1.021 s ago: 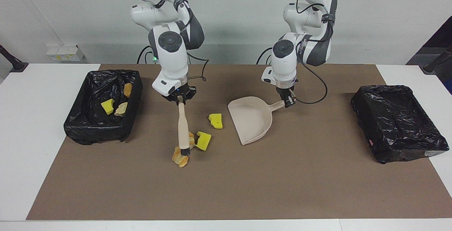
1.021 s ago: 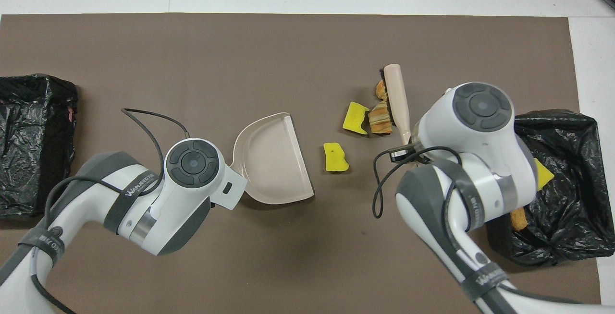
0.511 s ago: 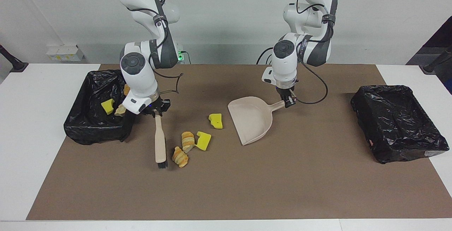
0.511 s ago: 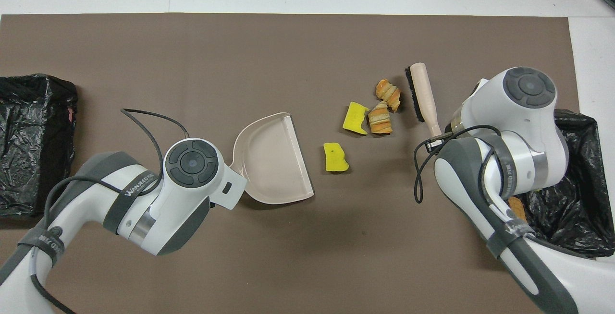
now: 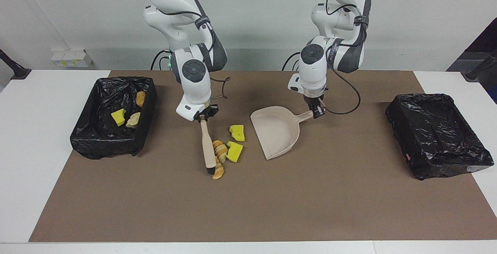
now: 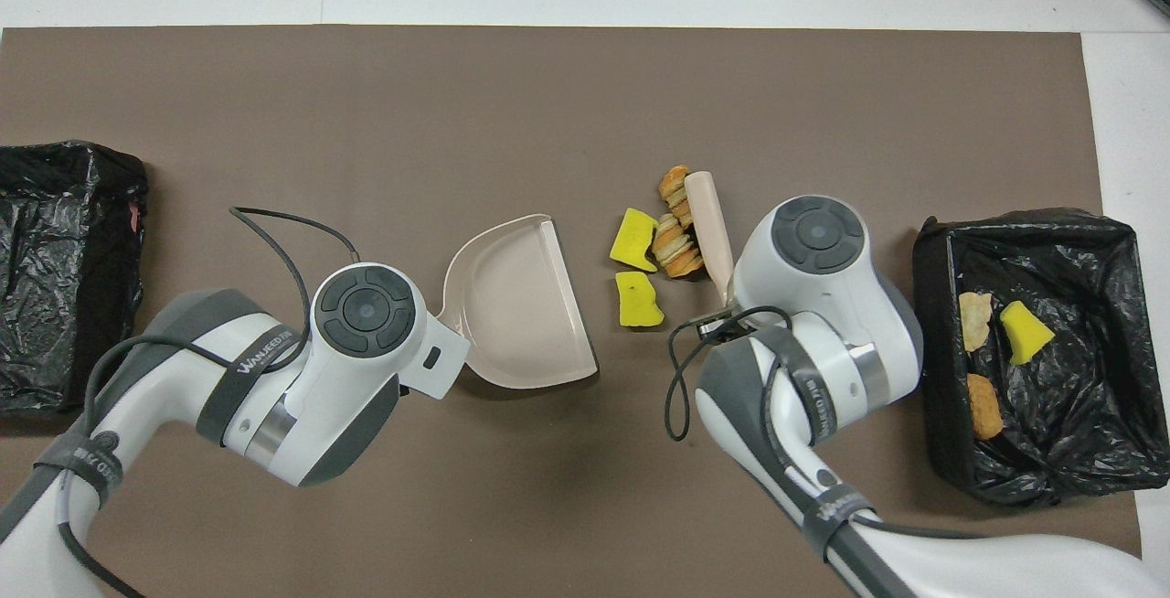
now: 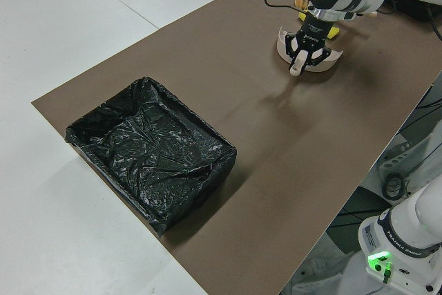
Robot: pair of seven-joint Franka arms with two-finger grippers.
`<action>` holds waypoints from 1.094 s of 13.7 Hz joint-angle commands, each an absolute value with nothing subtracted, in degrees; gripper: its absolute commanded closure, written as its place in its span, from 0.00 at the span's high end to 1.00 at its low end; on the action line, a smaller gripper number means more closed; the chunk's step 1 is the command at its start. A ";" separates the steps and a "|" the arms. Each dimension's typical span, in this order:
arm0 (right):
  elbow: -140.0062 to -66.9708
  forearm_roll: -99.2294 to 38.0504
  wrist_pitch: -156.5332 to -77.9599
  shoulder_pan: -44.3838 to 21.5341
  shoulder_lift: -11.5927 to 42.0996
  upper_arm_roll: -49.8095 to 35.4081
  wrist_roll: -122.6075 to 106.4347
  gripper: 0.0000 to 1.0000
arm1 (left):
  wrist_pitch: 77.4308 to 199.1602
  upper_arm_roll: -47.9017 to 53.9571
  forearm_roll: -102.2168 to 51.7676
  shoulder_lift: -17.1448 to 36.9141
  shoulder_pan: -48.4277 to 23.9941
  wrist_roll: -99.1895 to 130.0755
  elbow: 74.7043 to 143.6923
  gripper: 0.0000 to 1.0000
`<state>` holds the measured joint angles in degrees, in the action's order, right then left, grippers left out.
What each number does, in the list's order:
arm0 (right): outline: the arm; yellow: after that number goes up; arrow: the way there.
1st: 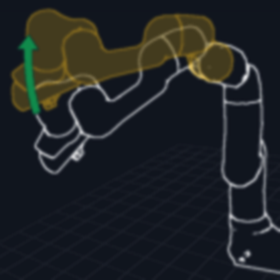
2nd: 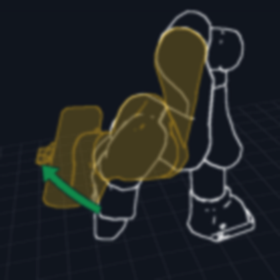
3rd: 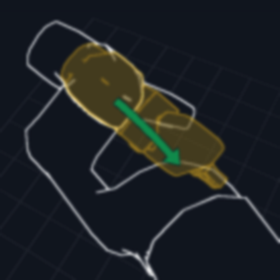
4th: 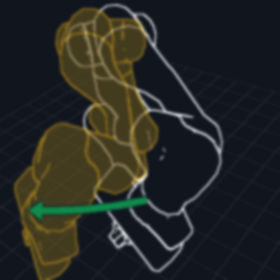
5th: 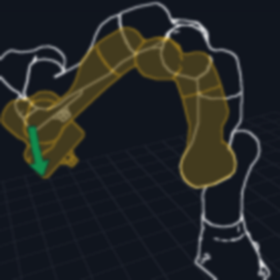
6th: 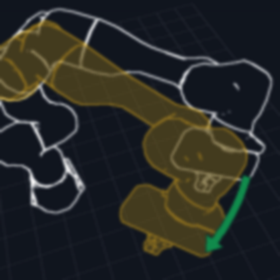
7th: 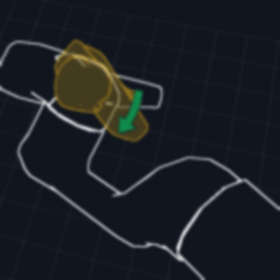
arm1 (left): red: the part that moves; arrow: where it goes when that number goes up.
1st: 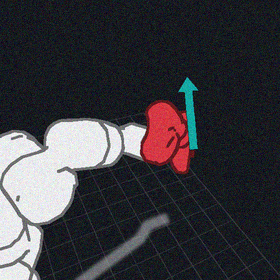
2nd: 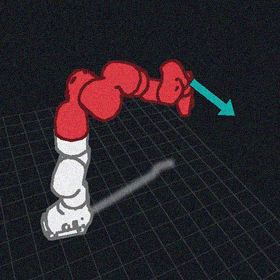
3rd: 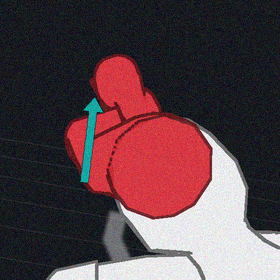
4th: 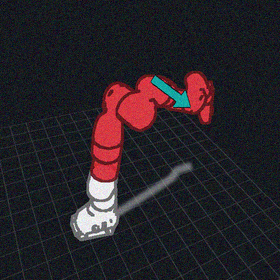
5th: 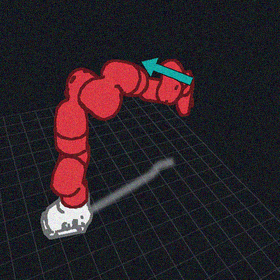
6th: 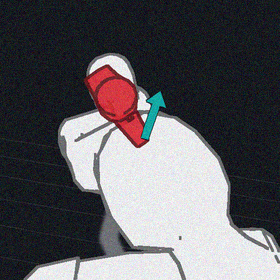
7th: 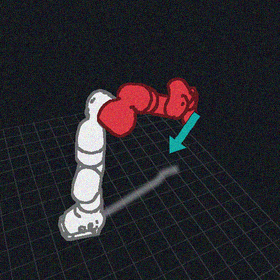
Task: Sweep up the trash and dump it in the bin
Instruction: 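Brush the bread and sponge pieces into the dustpan with the right gripper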
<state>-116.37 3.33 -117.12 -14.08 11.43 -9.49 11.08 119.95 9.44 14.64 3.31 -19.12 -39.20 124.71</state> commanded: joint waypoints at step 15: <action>-112.50 -8.87 -116.81 -33.67 8.27 -9.84 23.29 0.00 | 121.82 9.49 13.62 2.90 -18.72 -38.50 125.95 0.00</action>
